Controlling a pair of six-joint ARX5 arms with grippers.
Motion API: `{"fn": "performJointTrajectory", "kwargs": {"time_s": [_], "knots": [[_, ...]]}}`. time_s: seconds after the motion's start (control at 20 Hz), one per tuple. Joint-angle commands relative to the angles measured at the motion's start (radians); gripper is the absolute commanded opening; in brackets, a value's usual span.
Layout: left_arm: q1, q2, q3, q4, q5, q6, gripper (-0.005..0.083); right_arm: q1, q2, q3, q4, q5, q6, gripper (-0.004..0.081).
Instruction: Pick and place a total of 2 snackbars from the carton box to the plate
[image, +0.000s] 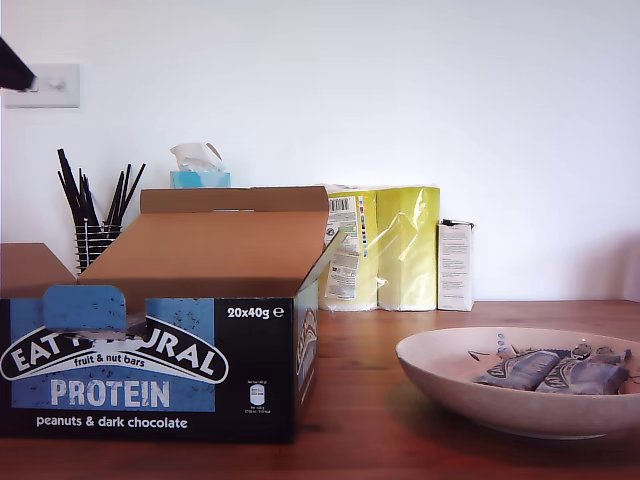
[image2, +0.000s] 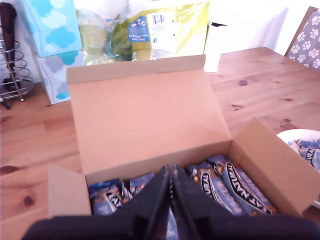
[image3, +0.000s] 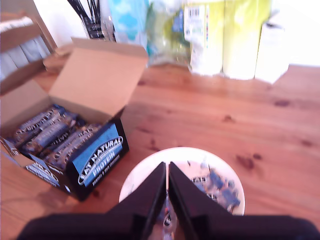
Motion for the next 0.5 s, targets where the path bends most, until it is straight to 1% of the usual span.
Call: {"fn": "performJointTrajectory", "kwargs": {"time_s": [0.0, 0.2, 0.25, 0.45], "knots": [[-0.002, -0.042, -0.017, -0.047, -0.001, 0.002, -0.0021, -0.001, -0.037, -0.006, 0.002, -0.006, -0.008, -0.0013], [-0.002, -0.126, -0.016, -0.09, 0.009, -0.013, -0.0021, -0.001, -0.048, -0.006, 0.009, -0.003, -0.004, -0.0013], [-0.002, -0.136, -0.016, -0.115, 0.009, -0.033, -0.0021, -0.001, -0.043, -0.006, 0.01, -0.003, -0.004, -0.0013], [-0.002, -0.133, -0.016, -0.179, 0.008, -0.032, -0.0021, -0.001, -0.035, -0.006, 0.011, -0.003, -0.005, -0.0013]]}}
